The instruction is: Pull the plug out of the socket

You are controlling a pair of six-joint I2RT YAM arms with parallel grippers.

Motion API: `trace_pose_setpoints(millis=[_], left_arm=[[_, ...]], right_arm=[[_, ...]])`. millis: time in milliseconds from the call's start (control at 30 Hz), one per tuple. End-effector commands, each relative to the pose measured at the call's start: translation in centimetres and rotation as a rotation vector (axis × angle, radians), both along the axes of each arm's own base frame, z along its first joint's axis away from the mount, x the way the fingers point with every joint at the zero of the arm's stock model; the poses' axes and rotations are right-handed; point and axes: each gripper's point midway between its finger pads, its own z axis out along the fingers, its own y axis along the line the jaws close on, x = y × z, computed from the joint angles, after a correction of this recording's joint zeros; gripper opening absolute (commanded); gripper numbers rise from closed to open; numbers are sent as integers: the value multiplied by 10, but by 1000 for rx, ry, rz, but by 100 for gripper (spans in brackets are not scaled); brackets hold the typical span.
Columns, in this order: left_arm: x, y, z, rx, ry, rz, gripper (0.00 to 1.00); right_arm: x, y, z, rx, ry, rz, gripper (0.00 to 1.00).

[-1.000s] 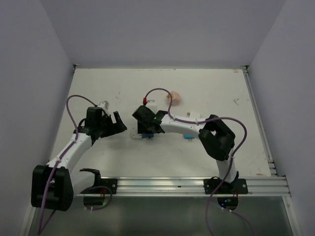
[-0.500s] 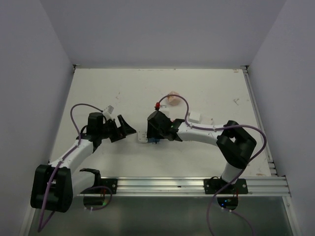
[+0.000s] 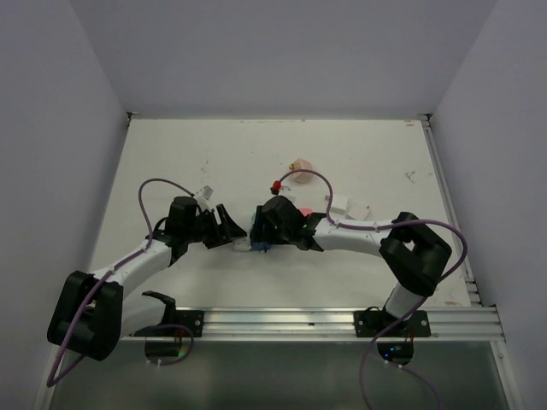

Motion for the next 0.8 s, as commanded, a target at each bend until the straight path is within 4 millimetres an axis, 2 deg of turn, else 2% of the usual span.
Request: trace_pose_setpoints(millis=[0, 67, 133, 400, 500, 767], left_arm=[[23, -2, 19, -12, -93, 34, 67], [24, -3, 17, -8, -88, 28, 55], [22, -4, 16, -14, -82, 17, 50], [15, -4, 11, -4, -57, 8, 51], [14, -4, 10, -8, -56, 12, 49], [16, -10, 20, -43, -57, -2, 24]], right_arm=[[3, 13, 25, 116, -26, 2, 0], [3, 16, 30, 140, -36, 3, 0], [4, 14, 29, 139, -38, -1, 0], [7, 12, 30, 155, -39, -11, 0], [7, 15, 32, 168, -38, -2, 0], [10, 9, 34, 169, -49, -16, 0]])
